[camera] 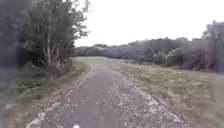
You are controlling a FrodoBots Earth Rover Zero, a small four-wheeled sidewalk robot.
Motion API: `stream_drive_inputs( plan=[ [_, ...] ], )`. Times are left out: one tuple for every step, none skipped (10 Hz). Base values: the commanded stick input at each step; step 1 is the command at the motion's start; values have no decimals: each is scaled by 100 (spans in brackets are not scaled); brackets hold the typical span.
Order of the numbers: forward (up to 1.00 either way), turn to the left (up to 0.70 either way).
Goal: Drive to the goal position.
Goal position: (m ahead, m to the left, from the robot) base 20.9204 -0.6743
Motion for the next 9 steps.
stream_drive_inputs(
  plan=[
    [45,0],
    [45,0],
    [45,0],
    [45,0],
    [45,0],
    [45,0],
    [45,0],
    [45,0],
    [45,0]
  ],
)
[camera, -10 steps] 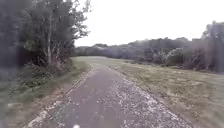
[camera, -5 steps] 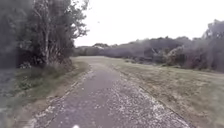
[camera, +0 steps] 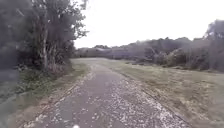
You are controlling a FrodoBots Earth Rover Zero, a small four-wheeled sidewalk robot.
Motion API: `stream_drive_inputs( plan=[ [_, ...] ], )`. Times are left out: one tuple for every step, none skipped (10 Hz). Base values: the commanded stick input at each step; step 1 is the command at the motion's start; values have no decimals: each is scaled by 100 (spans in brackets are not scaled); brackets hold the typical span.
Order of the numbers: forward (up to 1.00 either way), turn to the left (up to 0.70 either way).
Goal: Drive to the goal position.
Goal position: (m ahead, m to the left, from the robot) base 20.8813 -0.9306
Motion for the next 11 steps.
stream_drive_inputs(
  plan=[
    [45,0],
    [45,0],
    [45,0],
    [45,0],
    [45,0],
    [45,0],
    [45,0],
    [45,0],
    [45,0],
    [45,0],
    [45,0]
  ],
)
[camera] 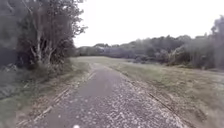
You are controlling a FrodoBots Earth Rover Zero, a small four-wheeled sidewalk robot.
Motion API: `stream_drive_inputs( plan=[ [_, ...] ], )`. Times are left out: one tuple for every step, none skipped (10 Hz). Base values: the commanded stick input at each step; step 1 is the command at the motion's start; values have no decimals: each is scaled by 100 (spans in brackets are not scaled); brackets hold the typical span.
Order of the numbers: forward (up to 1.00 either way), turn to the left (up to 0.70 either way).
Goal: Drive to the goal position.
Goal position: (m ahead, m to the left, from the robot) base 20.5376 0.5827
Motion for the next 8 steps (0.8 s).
stream_drive_inputs(
  plan=[
    [45,0],
    [45,0],
    [45,0],
    [45,0],
    [45,0],
    [45,0],
    [45,0],
    [45,0]
  ],
)
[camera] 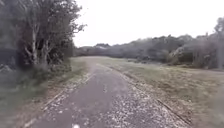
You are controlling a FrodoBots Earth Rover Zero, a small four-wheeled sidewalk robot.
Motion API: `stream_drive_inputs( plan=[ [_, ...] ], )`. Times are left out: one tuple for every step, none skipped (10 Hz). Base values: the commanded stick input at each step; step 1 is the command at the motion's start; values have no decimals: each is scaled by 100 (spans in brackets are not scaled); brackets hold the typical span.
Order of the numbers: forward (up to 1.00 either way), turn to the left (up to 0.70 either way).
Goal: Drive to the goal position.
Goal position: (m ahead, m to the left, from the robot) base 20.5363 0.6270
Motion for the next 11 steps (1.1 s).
stream_drive_inputs(
  plan=[
    [45,0],
    [45,0],
    [45,0],
    [45,0],
    [45,0],
    [45,0],
    [45,0],
    [45,0],
    [45,0],
    [45,0],
    [45,0]
  ],
)
